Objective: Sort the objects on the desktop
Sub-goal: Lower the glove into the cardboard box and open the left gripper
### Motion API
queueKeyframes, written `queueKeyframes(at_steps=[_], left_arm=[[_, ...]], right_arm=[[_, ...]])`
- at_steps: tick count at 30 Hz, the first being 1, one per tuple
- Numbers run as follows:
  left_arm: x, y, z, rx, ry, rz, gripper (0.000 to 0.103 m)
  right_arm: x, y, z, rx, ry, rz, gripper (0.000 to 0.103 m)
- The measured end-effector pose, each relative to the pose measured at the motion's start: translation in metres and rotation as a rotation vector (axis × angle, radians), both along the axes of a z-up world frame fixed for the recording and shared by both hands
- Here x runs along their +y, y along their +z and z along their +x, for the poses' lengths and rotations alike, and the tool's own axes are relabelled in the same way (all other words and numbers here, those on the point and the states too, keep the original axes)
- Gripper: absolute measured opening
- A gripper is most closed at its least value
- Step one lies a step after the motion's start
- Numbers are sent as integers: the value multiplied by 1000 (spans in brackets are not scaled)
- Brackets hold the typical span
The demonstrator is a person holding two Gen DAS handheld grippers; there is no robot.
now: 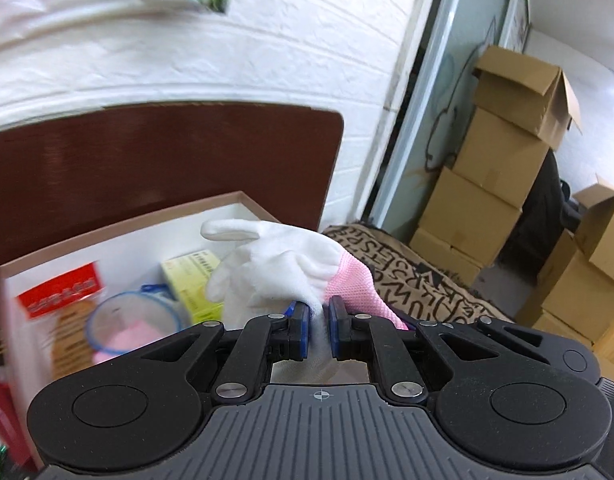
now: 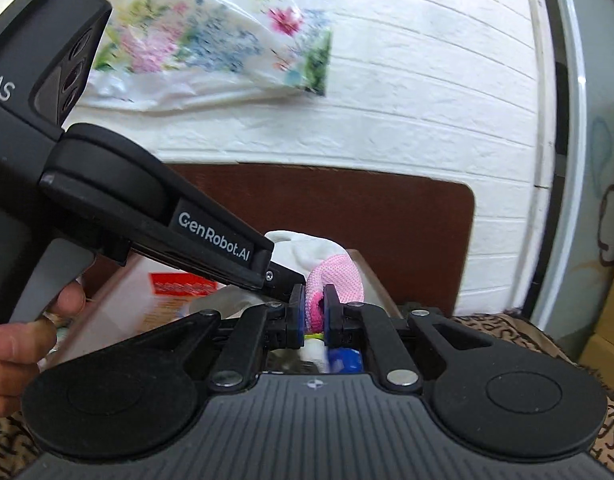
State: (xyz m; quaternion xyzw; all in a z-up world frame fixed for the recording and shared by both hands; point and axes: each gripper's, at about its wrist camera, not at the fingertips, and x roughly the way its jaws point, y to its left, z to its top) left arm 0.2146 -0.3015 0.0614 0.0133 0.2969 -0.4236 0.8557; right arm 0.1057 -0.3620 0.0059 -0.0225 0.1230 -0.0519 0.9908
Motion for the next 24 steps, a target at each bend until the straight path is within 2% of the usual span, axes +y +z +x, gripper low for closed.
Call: queueKeyframes(at_steps=[2, 5, 8, 10, 11, 12, 14, 15, 17, 20, 24], left_arm=[[-11, -13, 10, 24, -4, 10, 21], [-23, -31, 21, 47, 0, 44, 30], [-24, -42, 27, 43, 31, 77, 58], [-21, -44, 29, 31, 40, 71, 68], [-18, -43, 30, 30, 44, 64, 76], [-16, -41, 30, 27, 52, 59, 86], [-11, -37, 28, 14, 83, 48, 95], [-9, -34, 27, 8, 98, 42, 99], [-2, -29, 24, 4, 118, 33, 103], [5, -23, 18, 2, 147, 42, 103], [17, -16, 7, 11, 186, 65, 103]], right_arm=[[-9, -11, 9, 25, -22, 4, 10], [-16, -26, 20, 71, -35, 22, 10], [-19, -37, 30, 102, -52, 18, 13], [-19, -41, 33, 117, -65, 11, 14], [-19, -43, 34, 123, -69, 15, 16], [-20, -44, 36, 128, -69, 20, 20], [-18, -45, 37, 134, -74, 15, 41], [-16, -46, 36, 132, -75, 7, 48], [-12, -45, 33, 113, -79, -15, 80], [-6, -41, 26, 79, -89, -56, 97], [0, -36, 16, 84, -83, -72, 103]])
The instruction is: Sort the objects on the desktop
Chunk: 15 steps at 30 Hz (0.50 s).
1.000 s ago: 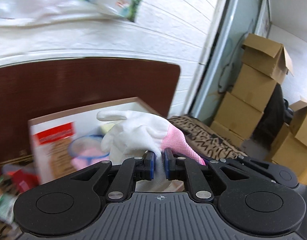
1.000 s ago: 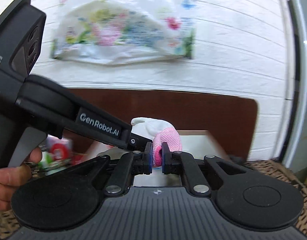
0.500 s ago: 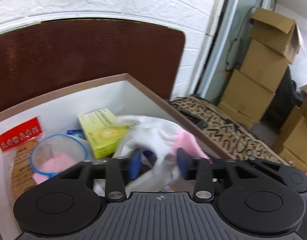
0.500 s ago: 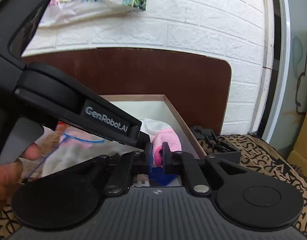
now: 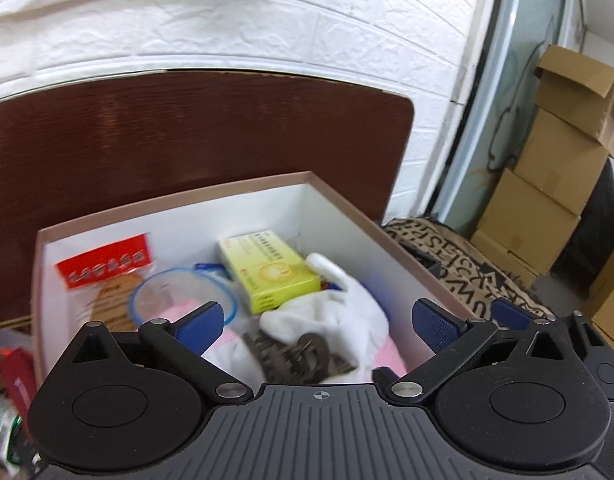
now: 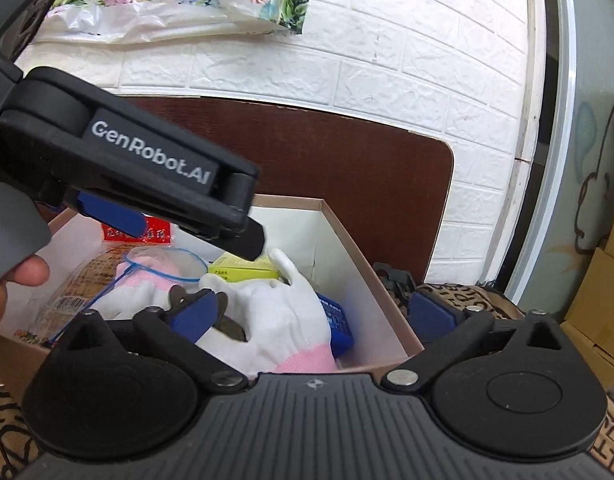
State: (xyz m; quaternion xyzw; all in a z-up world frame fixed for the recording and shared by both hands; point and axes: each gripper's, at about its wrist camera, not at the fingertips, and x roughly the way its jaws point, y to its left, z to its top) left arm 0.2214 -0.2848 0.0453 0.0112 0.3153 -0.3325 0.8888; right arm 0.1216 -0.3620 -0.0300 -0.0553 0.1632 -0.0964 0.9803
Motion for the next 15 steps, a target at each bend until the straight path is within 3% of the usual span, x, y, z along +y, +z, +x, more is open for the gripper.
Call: queueKeyframes(at_steps=[8, 15], left_arm=[[33, 15, -55, -96, 58, 11, 103], [64, 15, -106, -117, 154, 21, 103]], right_arm=[[14, 11, -38, 13, 55, 24, 103], [37, 15, -79, 15, 114, 3, 103]])
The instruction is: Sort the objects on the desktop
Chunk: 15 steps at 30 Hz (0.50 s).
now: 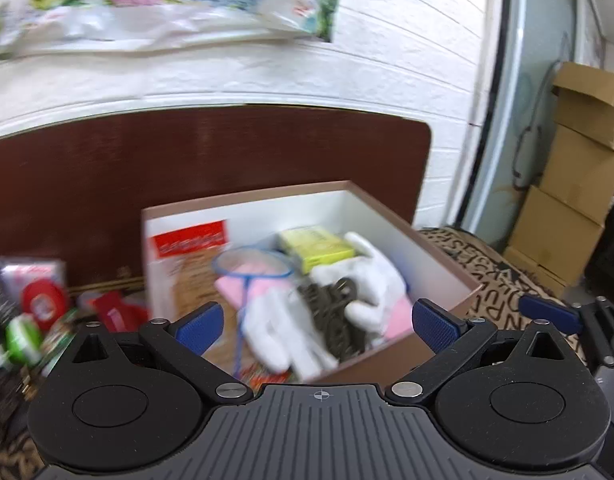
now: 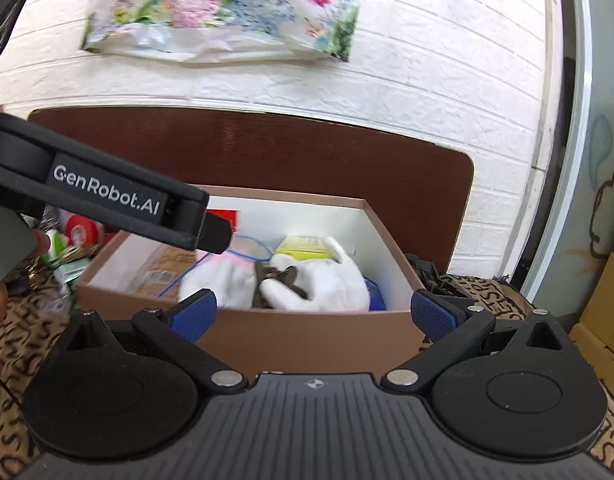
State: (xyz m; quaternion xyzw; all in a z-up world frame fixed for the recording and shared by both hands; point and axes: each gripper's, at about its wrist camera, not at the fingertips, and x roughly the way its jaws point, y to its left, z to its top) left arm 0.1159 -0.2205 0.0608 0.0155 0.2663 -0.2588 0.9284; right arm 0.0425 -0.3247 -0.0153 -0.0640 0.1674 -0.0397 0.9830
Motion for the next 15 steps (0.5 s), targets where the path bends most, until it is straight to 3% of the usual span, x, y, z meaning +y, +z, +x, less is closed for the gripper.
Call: queueKeyframes(at_steps=[5, 12, 15], left_arm=[[26, 1, -35, -8, 27, -14, 103], [44, -5, -84, -76, 102, 84, 103], [49, -7, -95, -59, 100, 92, 103]], right_arm=[[15, 0, -28, 3, 27, -2, 103], [23, -2, -61, 7, 28, 38, 103], [26, -3, -72, 11, 24, 45, 103]])
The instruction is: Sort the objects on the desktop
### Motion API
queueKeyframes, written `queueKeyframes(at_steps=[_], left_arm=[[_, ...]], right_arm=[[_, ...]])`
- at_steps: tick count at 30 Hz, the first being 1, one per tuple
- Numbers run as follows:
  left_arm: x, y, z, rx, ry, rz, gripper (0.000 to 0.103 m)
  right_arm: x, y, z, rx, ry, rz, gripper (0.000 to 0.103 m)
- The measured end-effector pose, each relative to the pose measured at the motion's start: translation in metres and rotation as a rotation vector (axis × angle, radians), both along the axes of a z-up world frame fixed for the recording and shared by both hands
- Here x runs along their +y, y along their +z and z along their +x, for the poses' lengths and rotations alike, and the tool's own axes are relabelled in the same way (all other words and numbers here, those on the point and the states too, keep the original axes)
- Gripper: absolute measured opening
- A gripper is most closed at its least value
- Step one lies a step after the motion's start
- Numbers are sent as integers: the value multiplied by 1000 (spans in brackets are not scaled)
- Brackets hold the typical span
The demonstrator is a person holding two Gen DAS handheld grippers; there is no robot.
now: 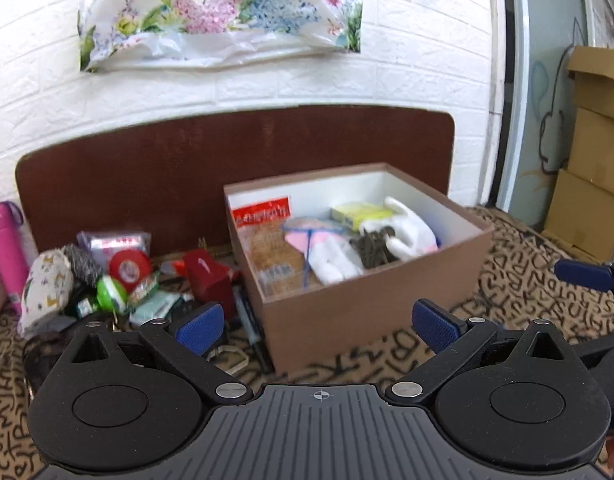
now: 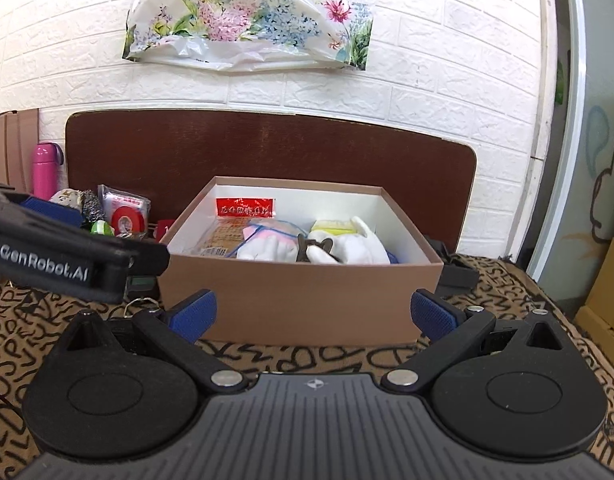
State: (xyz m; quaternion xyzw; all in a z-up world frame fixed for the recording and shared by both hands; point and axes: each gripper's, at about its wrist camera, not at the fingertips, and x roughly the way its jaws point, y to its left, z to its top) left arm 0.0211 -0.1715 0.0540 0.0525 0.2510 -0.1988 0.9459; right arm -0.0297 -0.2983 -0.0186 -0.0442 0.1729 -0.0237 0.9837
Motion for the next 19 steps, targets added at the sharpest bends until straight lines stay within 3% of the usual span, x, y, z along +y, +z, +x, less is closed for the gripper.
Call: queueKeyframes(at_steps=[11, 19], left_arm=[[15, -2, -23, 39, 2, -52, 103], [19, 1, -36, -10, 9, -57, 103]], right_arm=[[10, 4, -24, 4, -8, 7, 103], [14, 1, -25, 16, -2, 16, 103]])
